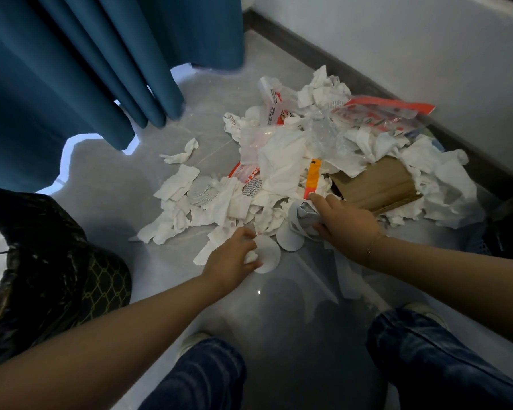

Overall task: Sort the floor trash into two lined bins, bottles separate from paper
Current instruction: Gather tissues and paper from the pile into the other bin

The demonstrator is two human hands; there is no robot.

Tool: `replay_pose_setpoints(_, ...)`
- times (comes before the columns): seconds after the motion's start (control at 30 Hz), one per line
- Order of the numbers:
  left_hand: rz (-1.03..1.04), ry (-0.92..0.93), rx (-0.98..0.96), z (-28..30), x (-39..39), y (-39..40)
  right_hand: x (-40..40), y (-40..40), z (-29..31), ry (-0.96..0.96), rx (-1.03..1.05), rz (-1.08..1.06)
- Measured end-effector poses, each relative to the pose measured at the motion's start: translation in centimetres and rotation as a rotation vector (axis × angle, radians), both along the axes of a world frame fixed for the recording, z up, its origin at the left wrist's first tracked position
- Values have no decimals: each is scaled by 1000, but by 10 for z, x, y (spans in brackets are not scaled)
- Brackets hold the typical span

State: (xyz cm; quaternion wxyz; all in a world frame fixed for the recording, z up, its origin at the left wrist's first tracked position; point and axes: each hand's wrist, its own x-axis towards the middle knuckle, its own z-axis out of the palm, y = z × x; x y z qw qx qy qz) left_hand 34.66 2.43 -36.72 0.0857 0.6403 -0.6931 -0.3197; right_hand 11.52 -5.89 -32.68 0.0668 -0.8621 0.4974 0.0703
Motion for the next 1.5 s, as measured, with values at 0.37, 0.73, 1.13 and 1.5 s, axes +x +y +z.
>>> replay_pose_setpoints(0.37, 58, 201, 33, 9, -8, 7, -9, -3, 6, -135, 48, -15)
replay_pose_setpoints(0.73, -49, 161, 73, 29, -27, -40, -34, -10, 33, -423, 76, -170)
replay_pose_setpoints(1.13, -353, -230, -17, 16, -41, -42, -36, -12, 17, -328, 133, -161)
replay_pose_setpoints(1.5, -3, 74, -274, 56, -5, -48, -18, -23, 33, -186, 83, -17)
